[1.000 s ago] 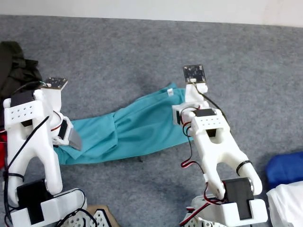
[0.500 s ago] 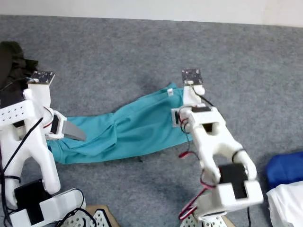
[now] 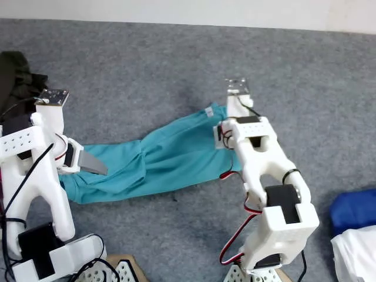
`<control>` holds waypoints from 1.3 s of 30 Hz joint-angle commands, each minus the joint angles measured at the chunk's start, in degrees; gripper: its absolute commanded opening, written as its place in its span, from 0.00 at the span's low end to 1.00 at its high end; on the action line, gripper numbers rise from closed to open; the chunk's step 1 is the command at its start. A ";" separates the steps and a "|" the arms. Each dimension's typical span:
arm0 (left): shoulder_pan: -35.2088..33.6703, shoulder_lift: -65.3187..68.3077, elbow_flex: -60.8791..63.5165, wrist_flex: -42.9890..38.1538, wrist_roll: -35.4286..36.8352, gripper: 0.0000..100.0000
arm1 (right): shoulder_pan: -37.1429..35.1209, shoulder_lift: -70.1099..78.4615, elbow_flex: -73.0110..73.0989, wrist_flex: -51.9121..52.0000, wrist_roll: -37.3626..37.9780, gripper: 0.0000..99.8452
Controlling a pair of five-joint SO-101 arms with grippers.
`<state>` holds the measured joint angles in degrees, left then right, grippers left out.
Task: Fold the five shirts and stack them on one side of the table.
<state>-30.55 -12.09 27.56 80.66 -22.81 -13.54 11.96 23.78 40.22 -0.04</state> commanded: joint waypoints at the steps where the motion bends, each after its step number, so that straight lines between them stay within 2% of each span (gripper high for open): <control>1: -0.66 -1.71 -0.31 -0.62 0.26 0.42 | -1.71 0.13 -1.63 0.48 1.05 0.02; 11: -5.23 -1.71 -6.20 -0.62 0.35 0.42 | -1.36 -0.57 -3.03 3.82 1.32 0.01; 18: -8.92 -1.71 -8.04 -0.62 0.35 0.42 | -4.79 -11.30 -3.21 6.20 0.97 0.01; 25: -10.07 -1.71 -8.40 -0.62 0.35 0.42 | -15.96 -20.26 -3.21 10.68 0.88 0.01; 33: -11.38 -1.71 -8.31 -1.67 0.35 0.42 | -29.32 -22.99 -3.74 10.51 0.79 0.01; 39: -13.23 -1.71 -8.31 -2.29 0.44 0.42 | -38.11 -21.32 -3.65 1.36 0.79 0.01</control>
<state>-42.68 -12.09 21.49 78.99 -22.81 -47.91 -7.91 22.64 45.49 0.66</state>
